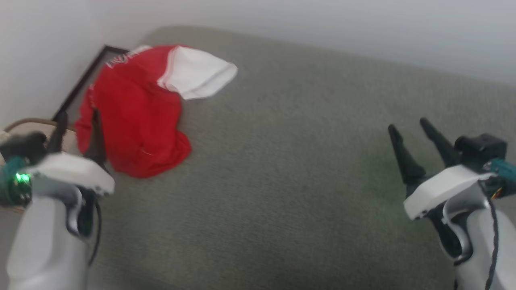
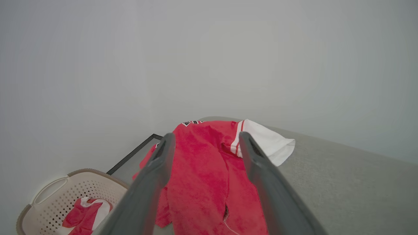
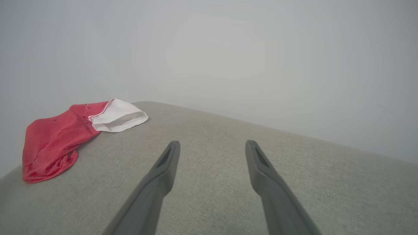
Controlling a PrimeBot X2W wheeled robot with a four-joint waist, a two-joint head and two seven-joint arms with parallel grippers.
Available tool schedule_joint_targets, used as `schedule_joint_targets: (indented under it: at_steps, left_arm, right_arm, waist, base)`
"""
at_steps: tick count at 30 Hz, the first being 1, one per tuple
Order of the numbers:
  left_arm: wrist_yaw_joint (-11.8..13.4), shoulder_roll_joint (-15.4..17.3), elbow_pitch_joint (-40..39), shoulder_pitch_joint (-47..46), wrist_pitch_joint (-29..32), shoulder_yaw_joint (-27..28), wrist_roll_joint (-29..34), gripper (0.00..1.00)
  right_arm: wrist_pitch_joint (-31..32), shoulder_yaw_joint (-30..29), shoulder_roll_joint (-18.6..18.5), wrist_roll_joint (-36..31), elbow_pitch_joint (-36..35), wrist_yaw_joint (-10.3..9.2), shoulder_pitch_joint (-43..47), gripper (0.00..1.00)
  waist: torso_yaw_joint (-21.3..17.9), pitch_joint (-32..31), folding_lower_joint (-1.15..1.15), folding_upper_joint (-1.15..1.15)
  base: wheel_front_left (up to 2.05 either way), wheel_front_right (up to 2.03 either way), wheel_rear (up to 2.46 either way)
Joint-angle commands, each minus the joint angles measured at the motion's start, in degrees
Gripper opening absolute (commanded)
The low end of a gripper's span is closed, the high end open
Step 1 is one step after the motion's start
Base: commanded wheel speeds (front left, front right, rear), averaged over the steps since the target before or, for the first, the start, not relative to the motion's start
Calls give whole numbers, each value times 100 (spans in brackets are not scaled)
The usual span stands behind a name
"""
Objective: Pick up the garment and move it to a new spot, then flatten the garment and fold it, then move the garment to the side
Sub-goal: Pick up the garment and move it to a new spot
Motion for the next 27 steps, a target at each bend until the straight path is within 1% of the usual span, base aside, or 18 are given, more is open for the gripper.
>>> schedule_joint_targets:
  at_steps: [1, 2, 9, 14, 18, 22, 27]
  left_arm:
    - [-40, 83, 412, -433, 37, 15, -87, 100]
    - [-40, 83, 412, -433, 37, 15, -87, 100]
    - [-112, 472, 1792, -1699, 318, -21, -294, 100]
    - [-122, 701, 2701, -2411, 752, -13, -389, 100]
    - [-132, 771, 3355, -2832, 1165, -56, -471, 100]
    - [-144, 742, 3916, -3132, 1792, -131, -569, 100]
    - [-117, 515, 4377, -3119, 2630, -187, -679, 100]
  right_arm:
    - [57, -15, -75, -48, -118, -2, -147, 100]
    - [57, -15, -75, -48, -118, -2, -147, 100]
    - [202, -112, -290, -93, -459, -2, -492, 100]
    - [288, -178, -413, -104, -704, -2, -676, 100]
    - [354, -276, -489, -122, -902, -2, -741, 100]
    - [443, -378, -549, -145, -1089, -2, -742, 100]
    - [548, -484, -608, -160, -1301, -2, -755, 100]
  waist:
    - [-334, 514, 0, 0]
    - [-334, 514, 0, 0]
    - [-714, 1344, 0, 0]
    - [-904, 1804, 0, 0]
    - [-980, 2081, 0, 0]
    - [-994, 2284, 0, 0]
    - [-988, 2482, 0, 0]
  base:
    - [0, 0, 0]
    - [0, 0, 0]
    - [0, 0, 0]
    - [0, 0, 0]
    - [0, 0, 0]
    - [0, 0, 0]
    - [0, 0, 0]
